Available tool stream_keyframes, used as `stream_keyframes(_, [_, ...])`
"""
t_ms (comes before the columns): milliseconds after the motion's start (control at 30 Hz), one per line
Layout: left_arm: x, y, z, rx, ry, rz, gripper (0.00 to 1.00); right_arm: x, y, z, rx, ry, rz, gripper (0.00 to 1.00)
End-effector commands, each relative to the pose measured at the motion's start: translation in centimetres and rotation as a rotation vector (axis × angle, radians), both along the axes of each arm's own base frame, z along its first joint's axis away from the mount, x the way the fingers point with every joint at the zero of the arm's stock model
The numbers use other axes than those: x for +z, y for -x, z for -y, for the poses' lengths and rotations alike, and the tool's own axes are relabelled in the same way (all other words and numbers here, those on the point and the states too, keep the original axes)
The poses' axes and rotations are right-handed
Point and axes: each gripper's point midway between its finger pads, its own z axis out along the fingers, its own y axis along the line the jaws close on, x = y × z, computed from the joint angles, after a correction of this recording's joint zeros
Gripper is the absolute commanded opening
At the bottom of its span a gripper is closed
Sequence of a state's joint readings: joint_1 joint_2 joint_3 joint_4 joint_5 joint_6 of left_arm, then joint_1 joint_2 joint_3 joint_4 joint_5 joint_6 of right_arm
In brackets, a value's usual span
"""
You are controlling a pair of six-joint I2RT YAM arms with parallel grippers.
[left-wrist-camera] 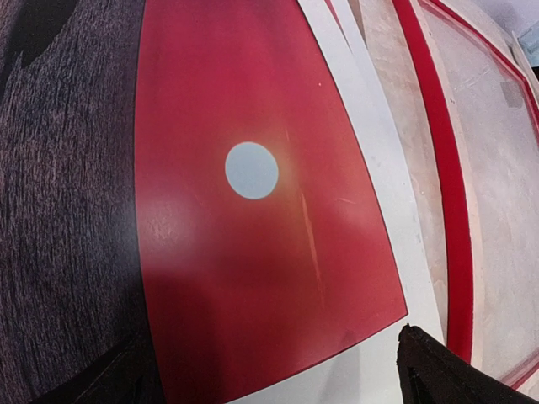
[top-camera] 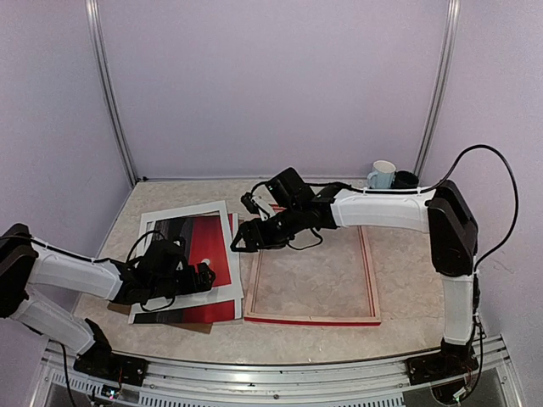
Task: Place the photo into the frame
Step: Adjust the mat board with the photo.
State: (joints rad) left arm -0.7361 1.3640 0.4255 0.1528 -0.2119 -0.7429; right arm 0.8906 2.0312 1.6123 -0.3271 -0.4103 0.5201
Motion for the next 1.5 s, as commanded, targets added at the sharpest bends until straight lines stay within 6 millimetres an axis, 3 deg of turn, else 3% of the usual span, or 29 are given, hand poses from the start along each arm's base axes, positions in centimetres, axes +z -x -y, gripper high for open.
stream_keyframes(0, [0.1, 0.2, 1.0, -0.043, 0.067, 0.016, 0.99, -1.3, 0.7, -2.6, 0.003, -0.003, -0.069, 0.78])
stream_keyframes(233, [-0.7, 1.3, 1.0, -0.066, 0.111, 0.004, 0.99, -5.6, 0.1, -3.6, -0.037, 0.051, -0.147, 0.8])
stream_keyframes(467, [-1.4, 2.3, 1.3, -0.083, 0.148, -0.011, 0.99, -7.9, 0.6, -4.1, -0.049, 0.056, -0.226, 0.81])
stream_keyframes(733, [-0.9, 3.1, 2.8, -0.132, 0.165, -0.008, 0.99, -8.8, 0.4, -3.7, -0.095, 0.077, -0.256, 0.83])
stream_keyframes(1167, [-1.6, 4.5, 5.3, -0.218, 0.138, -0.039, 0.99, -10.2, 0.3, 0.0, -0.161, 0.114, -0.291, 0.84])
stream_keyframes(1467, [-1.2, 4.5, 6.0, -0.228, 0.141, -0.028, 0.99, -11.4, 1.0, 0.0, -0.144, 0.117, -0.334, 0.84])
